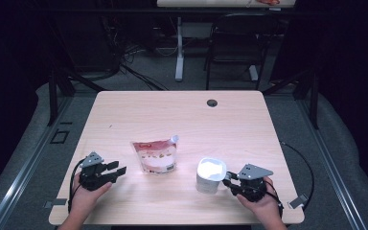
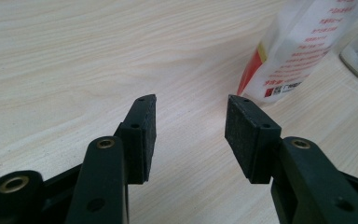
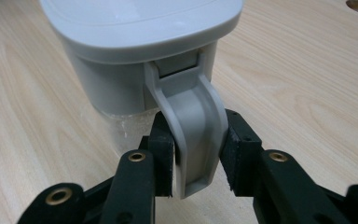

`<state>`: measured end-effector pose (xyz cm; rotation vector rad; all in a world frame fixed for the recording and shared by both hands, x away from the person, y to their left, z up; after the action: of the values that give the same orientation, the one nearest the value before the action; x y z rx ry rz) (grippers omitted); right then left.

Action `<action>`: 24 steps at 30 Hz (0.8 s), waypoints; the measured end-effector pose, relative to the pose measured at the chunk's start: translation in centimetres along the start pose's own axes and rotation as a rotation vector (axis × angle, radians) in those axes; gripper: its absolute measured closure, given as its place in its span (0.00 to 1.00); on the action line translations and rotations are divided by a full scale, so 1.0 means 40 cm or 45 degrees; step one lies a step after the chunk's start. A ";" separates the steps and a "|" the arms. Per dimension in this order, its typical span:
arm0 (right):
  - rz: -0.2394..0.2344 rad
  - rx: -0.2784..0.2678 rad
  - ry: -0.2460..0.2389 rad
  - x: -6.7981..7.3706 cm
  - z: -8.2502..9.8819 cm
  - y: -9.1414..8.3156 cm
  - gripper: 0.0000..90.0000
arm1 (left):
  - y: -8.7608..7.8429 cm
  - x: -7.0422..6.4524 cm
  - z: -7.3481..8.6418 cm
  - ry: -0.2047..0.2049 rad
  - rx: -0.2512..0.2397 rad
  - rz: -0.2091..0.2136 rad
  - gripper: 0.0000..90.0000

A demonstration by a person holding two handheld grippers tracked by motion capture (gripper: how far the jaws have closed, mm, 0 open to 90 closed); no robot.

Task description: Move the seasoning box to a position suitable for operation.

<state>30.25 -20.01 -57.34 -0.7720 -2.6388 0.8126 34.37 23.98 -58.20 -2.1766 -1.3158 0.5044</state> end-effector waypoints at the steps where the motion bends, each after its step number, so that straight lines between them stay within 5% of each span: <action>1: 0.011 -0.011 0.011 -0.003 0.000 -0.001 0.70 | 0.000 0.000 0.000 0.000 0.000 0.000 0.59; 16: 0.061 -0.093 0.126 -0.051 0.010 -0.035 0.63 | 0.001 0.000 0.001 -0.001 0.003 -0.003 0.59; 24: 0.066 -0.102 0.131 -0.048 0.010 -0.051 0.65 | -0.001 0.001 0.000 -0.005 0.004 -0.002 0.59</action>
<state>30.83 -22.70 -56.67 -0.8818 -2.5832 0.6651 34.35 24.05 -58.19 -2.1726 -1.3177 0.5097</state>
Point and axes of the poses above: each handheld gripper's, and its own axes: y roughly forward along the jaws, z roughly out of its underside, x roughly to its left, the point moved 5 cm from there along y, roughly forward along the jaws, and after that the axes turned 13 degrees about -z, right-handed, at the moved point
